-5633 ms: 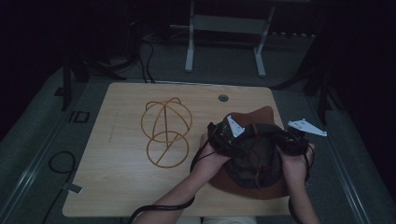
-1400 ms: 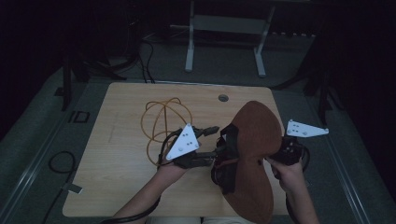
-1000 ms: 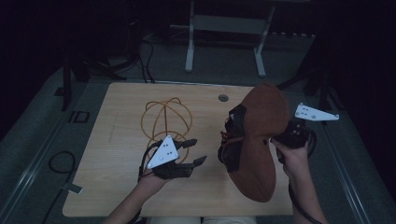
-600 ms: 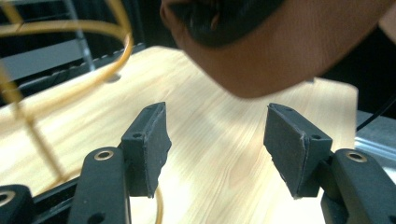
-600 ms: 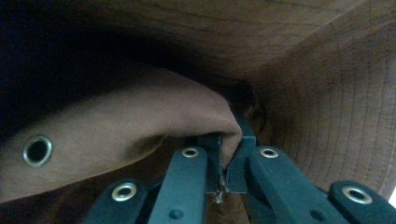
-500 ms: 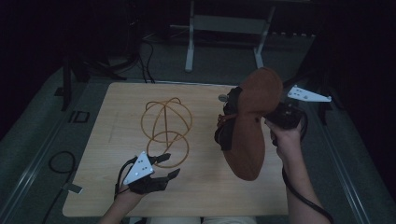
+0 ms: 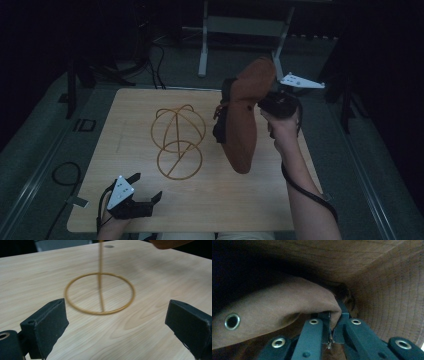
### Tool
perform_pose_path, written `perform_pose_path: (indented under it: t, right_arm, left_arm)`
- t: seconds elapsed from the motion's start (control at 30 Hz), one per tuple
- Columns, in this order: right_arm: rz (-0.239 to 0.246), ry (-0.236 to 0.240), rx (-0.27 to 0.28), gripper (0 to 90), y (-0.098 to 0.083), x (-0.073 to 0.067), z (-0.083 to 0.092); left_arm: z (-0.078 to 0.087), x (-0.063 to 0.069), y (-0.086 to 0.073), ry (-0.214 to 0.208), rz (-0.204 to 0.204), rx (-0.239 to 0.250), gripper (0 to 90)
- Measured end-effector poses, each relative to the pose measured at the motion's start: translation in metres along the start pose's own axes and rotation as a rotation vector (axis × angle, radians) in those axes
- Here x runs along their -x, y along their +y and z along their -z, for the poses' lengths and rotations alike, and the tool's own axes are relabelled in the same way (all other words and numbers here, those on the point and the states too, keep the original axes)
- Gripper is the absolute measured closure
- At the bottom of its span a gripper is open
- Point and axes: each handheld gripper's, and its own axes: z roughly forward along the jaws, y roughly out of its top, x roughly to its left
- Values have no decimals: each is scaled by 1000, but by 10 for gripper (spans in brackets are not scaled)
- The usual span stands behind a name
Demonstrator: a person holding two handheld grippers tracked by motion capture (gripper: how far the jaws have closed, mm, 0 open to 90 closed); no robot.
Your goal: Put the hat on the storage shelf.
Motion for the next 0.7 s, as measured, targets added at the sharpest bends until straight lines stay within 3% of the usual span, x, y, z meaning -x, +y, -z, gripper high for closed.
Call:
perform_pose_path:
  t: [0.03,0.2,0.33,0.53,0.6,0.7]
  right_arm:
    - [2,1,-9,873,3,-2,-6]
    - [13,19,-22,872,16,-10,-26]
    - [46,50,-52,871,32,-32,-58]
    - [70,121,-109,868,36,-55,-86]
    - [77,162,-150,865,33,-67,-104]
    - [97,171,-192,861,27,-75,-118]
  left_arm:
    - [5,-5,-2,18,25,16,44]
    - [12,-13,-6,60,37,27,44]
    - [16,-22,-9,94,63,49,48]
    - [15,-27,-13,100,86,54,51]
    - [15,-27,-13,100,88,58,51]
    - [15,-28,-13,96,94,63,52]
